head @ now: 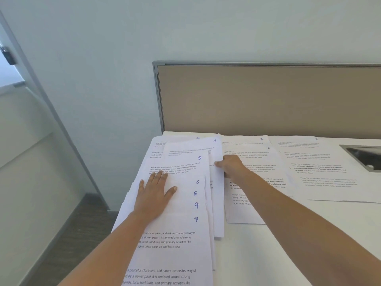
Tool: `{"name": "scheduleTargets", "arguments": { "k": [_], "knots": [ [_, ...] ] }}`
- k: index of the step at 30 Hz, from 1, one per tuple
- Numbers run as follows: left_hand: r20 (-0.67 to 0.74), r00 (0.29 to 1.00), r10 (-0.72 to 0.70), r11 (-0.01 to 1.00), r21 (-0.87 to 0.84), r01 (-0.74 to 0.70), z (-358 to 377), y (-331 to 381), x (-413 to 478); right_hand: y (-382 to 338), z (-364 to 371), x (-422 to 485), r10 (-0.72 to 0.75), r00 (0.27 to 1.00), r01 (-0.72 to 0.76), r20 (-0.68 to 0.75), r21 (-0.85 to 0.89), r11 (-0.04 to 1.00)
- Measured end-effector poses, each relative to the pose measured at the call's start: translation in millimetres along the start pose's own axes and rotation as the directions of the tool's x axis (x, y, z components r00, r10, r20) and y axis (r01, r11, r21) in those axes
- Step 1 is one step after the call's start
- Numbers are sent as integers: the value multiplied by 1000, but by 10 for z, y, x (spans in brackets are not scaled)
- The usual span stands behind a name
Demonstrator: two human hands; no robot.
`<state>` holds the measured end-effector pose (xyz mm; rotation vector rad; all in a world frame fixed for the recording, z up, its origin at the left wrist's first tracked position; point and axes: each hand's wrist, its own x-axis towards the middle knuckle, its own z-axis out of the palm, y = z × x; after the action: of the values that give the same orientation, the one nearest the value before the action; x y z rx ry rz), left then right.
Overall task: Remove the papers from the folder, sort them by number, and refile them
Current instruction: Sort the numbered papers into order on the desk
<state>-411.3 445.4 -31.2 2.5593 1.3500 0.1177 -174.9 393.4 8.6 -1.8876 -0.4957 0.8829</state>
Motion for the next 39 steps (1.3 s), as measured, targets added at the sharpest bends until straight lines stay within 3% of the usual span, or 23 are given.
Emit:
{"name": "scheduleTargets", "arguments": {
  "k": [13,22,26,31,35,39],
  "knots": [
    [17,1000,-13,999,45,12,-53,-35,6,-169,-824,-110,-90,933,163,-348,187,969],
    [28,998,-47,997,60,46,-199,292,-59,-197,-1462,-389,-140,812,326,-566,242,914],
    [-17,1000,8,985,-172,-11,-298,791,-51,-182,-1780,-522,-154,781,367,-606,245,897],
    [-15,999,42,850,-525,-43,-440,1669,-69,-119,-2225,-638,-182,771,392,-610,231,890],
    [39,998,45,684,-730,-2,-390,2243,-55,-38,-2601,-633,-166,819,352,-550,251,902],
    [98,995,-14,556,-826,89,-253,2636,-26,36,-2964,-582,-116,877,258,-467,254,932]
  ]
}}
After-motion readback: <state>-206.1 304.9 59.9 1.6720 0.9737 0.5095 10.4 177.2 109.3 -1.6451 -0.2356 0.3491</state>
